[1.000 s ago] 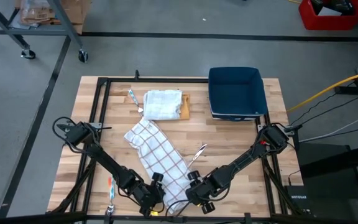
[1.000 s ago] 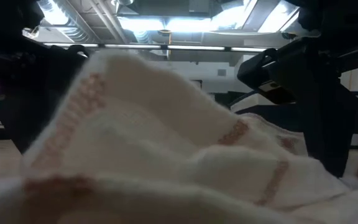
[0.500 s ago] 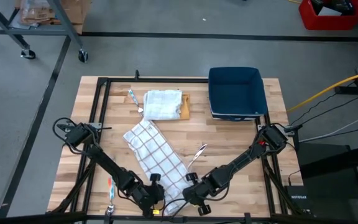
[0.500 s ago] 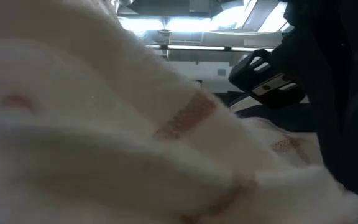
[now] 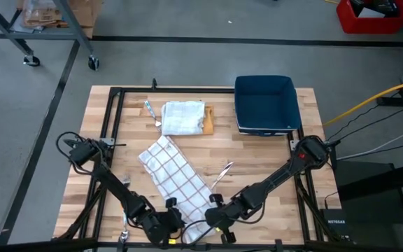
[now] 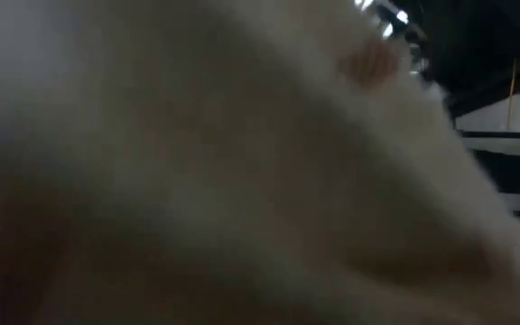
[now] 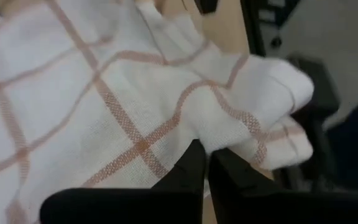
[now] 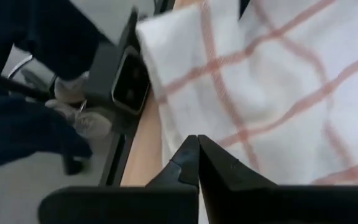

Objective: Fold towel
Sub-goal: Fold the white patterned towel

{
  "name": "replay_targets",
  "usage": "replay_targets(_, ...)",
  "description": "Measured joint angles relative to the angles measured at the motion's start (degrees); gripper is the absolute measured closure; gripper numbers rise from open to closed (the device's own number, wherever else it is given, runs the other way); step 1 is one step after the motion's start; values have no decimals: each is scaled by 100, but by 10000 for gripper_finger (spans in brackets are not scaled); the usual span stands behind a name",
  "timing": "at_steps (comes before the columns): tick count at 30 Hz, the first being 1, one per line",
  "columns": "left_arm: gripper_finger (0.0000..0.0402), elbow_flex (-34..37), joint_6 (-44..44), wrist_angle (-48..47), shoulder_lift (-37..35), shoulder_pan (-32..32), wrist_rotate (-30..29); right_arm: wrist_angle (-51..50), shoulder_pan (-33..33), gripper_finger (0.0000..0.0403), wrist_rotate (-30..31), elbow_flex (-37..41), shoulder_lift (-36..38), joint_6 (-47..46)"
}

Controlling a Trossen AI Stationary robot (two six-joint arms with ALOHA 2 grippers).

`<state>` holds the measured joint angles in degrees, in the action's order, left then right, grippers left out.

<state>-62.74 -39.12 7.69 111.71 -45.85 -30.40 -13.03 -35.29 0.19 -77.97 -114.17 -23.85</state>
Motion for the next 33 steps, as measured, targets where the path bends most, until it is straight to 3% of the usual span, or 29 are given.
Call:
replay_targets(5,400,0,-608,43,-211,-96,-627,-8,7,394,407,0,297,-12)
replay_targets(14,401,0,-3238,-27,-264,-330,-1548,-108,7,394,1183,-4,828,96)
replay_targets(21,401,0,-3275,-152,-264,-424,-1628,-474,7,393,476,-4,786,162)
replay_targets(24,401,0,-2984,-160,-264,-441,-1350,-516,6,393,176,-4,783,159)
replay_targets(28,394,0,-2705,-262,-264,-392,-508,-519,4,393,58,-4,783,161)
replay_targets(33,345,0,-2796,-250,-264,-371,212,-544,6,382,-131,-4,783,161)
